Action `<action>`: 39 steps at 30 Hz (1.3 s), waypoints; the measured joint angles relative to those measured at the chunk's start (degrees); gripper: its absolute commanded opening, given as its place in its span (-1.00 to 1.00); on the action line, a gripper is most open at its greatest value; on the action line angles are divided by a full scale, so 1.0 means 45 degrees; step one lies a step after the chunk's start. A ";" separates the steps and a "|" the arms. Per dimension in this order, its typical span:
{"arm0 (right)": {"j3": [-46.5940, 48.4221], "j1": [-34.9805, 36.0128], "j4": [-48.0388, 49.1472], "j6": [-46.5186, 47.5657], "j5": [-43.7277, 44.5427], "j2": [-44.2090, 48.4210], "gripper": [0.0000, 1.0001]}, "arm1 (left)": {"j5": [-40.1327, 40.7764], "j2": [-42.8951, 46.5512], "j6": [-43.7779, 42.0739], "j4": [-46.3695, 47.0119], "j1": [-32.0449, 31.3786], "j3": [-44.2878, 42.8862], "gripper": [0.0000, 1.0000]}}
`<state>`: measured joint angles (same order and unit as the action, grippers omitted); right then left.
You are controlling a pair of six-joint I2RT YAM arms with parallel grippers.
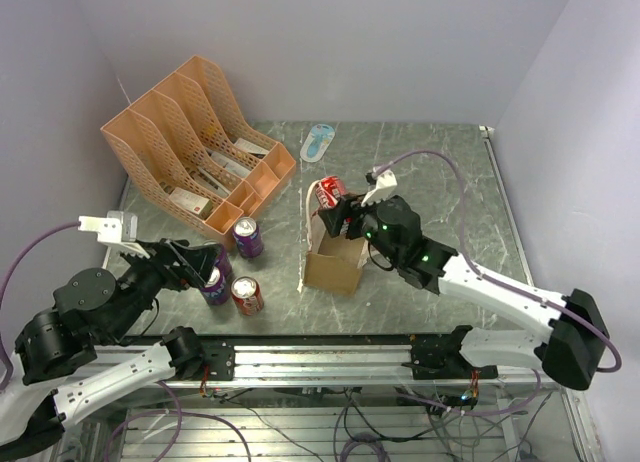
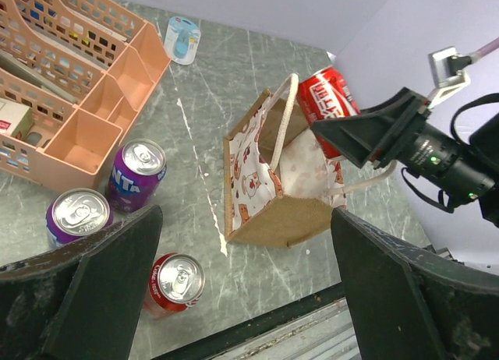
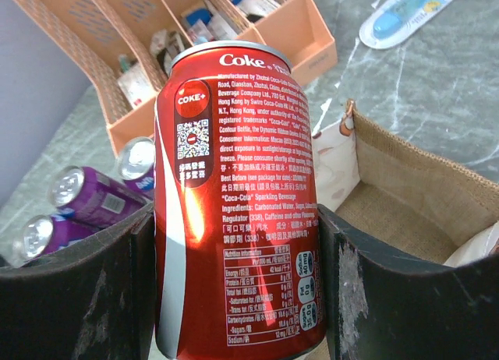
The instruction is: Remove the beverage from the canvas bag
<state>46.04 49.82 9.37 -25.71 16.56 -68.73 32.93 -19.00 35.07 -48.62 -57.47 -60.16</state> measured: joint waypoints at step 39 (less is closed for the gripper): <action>-0.7329 -0.0053 0.1107 -0.2628 -0.8427 0.8927 -1.00 | -1.0326 -0.7223 0.5780 1.5766 -0.0238 0.7776 0.94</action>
<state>13.06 49.58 14.35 -37.54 -21.37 -28.56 -13.54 -51.51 61.08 22.33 -58.54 -25.17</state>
